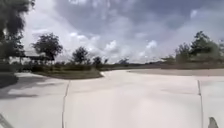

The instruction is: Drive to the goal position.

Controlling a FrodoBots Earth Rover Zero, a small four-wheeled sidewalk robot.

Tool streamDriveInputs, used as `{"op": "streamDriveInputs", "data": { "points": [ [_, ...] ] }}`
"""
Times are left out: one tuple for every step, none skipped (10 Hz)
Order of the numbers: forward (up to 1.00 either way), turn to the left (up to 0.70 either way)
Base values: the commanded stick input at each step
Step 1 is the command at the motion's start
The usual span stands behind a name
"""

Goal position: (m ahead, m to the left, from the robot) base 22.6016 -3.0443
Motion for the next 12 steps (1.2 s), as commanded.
{"op": "streamDriveInputs", "data": {
  "points": [
    [0.70,0.00],
    [0.70,0.00],
    [0.70,0.00],
    [0.70,0.00],
    [0.70,0.00],
    [0.70,0.00],
    [0.70,0.00],
    [0.70,0.00],
    [0.70,0.00],
    [0.70,0.00],
    [0.70,0.00],
    [0.70,0.00]
  ]
}}
